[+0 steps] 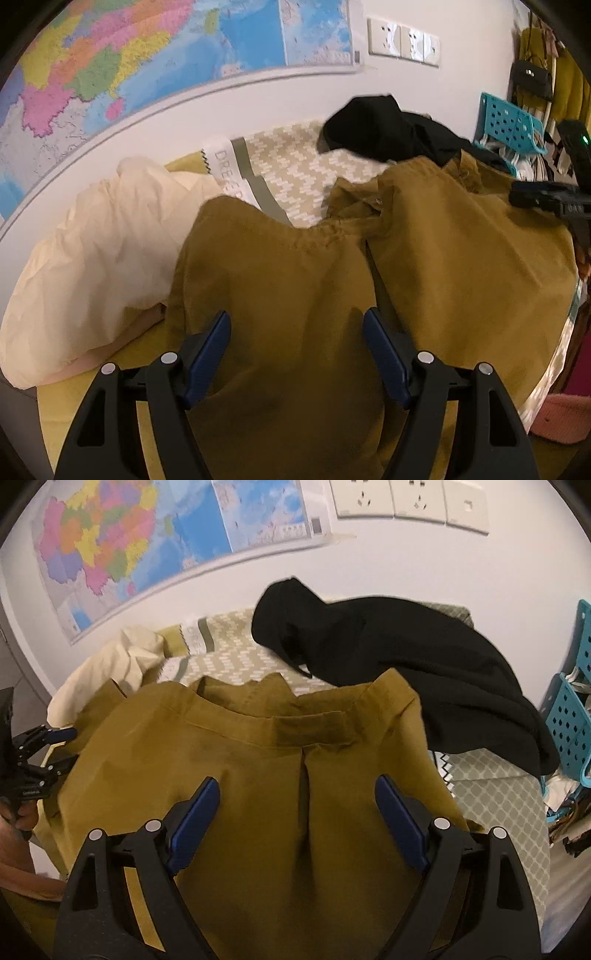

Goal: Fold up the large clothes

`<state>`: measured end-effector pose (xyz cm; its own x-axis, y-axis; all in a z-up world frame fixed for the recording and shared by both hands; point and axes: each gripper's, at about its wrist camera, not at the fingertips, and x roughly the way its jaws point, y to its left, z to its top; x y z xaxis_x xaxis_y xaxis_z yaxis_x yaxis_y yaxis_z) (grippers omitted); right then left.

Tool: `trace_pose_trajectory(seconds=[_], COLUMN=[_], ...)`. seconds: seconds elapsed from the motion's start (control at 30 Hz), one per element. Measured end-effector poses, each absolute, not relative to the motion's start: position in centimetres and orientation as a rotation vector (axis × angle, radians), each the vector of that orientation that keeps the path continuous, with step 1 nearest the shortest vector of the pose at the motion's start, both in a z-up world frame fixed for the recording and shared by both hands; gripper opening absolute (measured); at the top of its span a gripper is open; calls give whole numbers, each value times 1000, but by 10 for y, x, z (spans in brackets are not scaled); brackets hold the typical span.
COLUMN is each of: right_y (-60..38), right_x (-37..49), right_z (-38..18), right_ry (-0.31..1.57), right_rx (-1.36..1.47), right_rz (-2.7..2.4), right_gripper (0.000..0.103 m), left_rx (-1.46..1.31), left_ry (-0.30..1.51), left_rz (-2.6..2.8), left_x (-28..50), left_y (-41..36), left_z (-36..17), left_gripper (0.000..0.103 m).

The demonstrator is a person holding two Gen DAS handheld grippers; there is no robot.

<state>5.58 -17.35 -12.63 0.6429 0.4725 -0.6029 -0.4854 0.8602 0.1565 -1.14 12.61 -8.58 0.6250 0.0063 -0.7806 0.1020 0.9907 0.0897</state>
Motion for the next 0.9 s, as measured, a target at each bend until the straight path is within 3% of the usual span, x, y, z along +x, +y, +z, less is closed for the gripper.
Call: trace_pose_trajectory(seconds=[0.17, 0.23, 0.27, 0.3, 0.37, 0.4, 0.47, 0.53, 0.6, 0.77, 0.9], right_y=[-162, -157, -155, -153, -148, -147, -145, -149, -159, -176, -149], right_x=[75, 78, 80, 80, 81, 80, 78, 75, 70, 65, 98], right_z=[-139, -142, -143, -145, -147, -146, -140, -127, -105, -56, -77], right_ry=[744, 758, 767, 774, 774, 768, 743, 695, 621, 430, 505], right_rx=[-60, -81, -90, -103, -139, -145, -164, -151, -108, -3, -128], right_rz=[535, 535, 541, 549, 535, 541, 531, 518, 512, 489, 429], right_gripper=[85, 79, 67, 49, 29, 14, 7, 5, 5, 4, 5], left_rx=[193, 205, 207, 202, 212, 213, 194, 169, 146, 105, 95], left_ry=[942, 938, 935, 930, 929, 929, 919, 905, 889, 808, 844], left_rz=[-83, -94, -102, -109, -95, -88, -75, -61, -50, 25, 49], left_x=[-8, -7, -7, -6, -4, -3, -1, 1, 4, 13, 28], left_y=[117, 116, 116, 116, 116, 116, 119, 122, 126, 130, 131], left_z=[-101, -102, -102, -103, -104, -104, -102, -96, -89, -69, -83], left_gripper=[75, 74, 72, 65, 50, 41, 24, 10, 7, 5, 6])
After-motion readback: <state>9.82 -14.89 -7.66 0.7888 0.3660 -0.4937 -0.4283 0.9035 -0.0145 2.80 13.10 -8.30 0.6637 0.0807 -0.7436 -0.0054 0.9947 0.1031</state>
